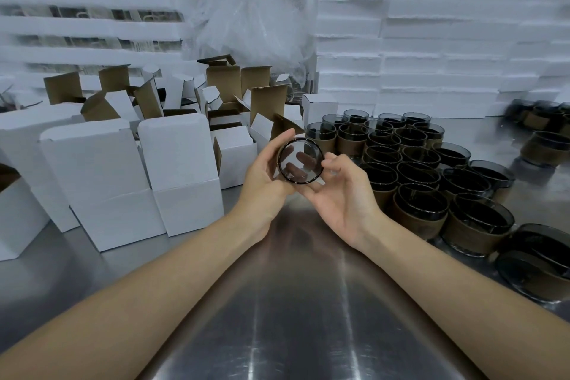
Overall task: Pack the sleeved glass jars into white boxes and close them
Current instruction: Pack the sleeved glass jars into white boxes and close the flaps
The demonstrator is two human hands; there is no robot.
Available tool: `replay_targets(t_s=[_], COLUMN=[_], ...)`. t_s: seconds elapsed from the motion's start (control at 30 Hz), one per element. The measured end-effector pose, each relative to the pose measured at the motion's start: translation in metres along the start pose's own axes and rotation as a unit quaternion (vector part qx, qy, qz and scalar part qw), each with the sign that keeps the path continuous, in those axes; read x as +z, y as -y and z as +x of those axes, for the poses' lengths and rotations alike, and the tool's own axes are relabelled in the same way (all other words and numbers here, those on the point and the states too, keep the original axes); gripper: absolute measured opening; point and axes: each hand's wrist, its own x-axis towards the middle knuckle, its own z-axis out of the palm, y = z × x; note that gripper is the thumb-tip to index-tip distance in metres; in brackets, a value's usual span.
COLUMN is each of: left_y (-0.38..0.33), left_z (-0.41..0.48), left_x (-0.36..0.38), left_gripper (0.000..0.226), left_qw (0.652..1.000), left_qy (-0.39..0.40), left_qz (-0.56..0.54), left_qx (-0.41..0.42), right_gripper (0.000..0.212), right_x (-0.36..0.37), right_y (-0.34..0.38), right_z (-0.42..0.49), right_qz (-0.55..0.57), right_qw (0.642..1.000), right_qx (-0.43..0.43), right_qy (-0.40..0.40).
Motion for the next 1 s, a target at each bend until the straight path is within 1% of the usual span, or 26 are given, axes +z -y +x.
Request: replay_targets(t_s=[0.03,0.13,0.17,0.2,0.27,0.33,0.4,0.43,0.5,0.57,0.67,0.77,0.87,1.0], left_y=[0.0004,0.0003,0.0002,0.0002,-0.0001,0.0006,0.0007,0.0006,0.0007,0.0002,-0.0016,-0.005,-0.0069,-0.0085], left_z=[0.0003,0.0007,0.0009,0.0009,0.0005,0.0005,0.0011,0.0018,0.0034,0.0041,0.0034,0.0018,0.0014,0.0012], left_x=[-0.0001,-0.0006,-0.0008,-0.0005,0.0008,0.002,0.0019,0.0013,0.0001,0.0007,0.0041,0.0066,0.0053,0.0058], left_gripper=[0.087,0.087,0.086,0.083,0.068,0.047,0.039,0.04,0.052,0.063,0.081,0.089,0.092,0.098], left_qw=[1.0,1.0,1.0,1.0,0.999,0.998,0.995,0.993,0.992,0.991,0.99,0.985,0.979,0.975], left_qy=[0.0,0.002,-0.001,-0.007,-0.021,-0.03,-0.033,-0.029,-0.014,-0.013,0.01,0.048,0.069,0.075], left_qz=[-0.002,-0.008,-0.012,-0.017,-0.032,-0.06,-0.089,-0.1,-0.111,-0.114,-0.103,-0.11,-0.133,-0.139], left_qx=[0.0,0.0,-0.001,-0.003,-0.008,-0.02,-0.039,-0.048,-0.064,-0.075,-0.099,-0.126,-0.136,-0.157], right_gripper=[0.031,0.005,0.006,0.015,0.023,0.019,0.014,0.016,0.031,0.044,0.049,0.06,0.062,0.056], right_x=[0.0,0.0014,0.0021,0.0024,0.0043,0.0047,0.0034,0.0027,0.0037,0.005,0.0042,0.0046,0.0059,0.0053], right_y=[-0.0001,-0.0012,-0.0015,-0.0018,-0.0015,-0.0012,-0.0018,-0.0027,-0.0041,-0.004,-0.0013,0.0003,-0.0011,-0.0009], right_z=[0.0004,-0.0006,-0.0012,-0.002,-0.0033,-0.0033,-0.0025,-0.0021,-0.0019,-0.002,-0.0018,-0.0034,-0.0036,-0.0035], right_qz=[0.001,-0.006,-0.01,-0.017,-0.03,-0.03,-0.023,-0.022,-0.033,-0.071,-0.137,-0.152,-0.177,-0.176], right_qw=[1.0,1.0,1.0,1.0,0.999,0.999,0.999,0.999,0.998,0.996,0.988,0.987,0.983,0.984], right_qx=[0.0,-0.004,-0.006,-0.008,-0.007,-0.004,0.0,0.002,0.0,-0.007,-0.008,0.015,0.031,0.033], right_qy=[-0.002,-0.008,-0.009,-0.01,-0.012,-0.022,-0.034,-0.038,-0.046,-0.058,-0.067,-0.049,-0.035,-0.017])
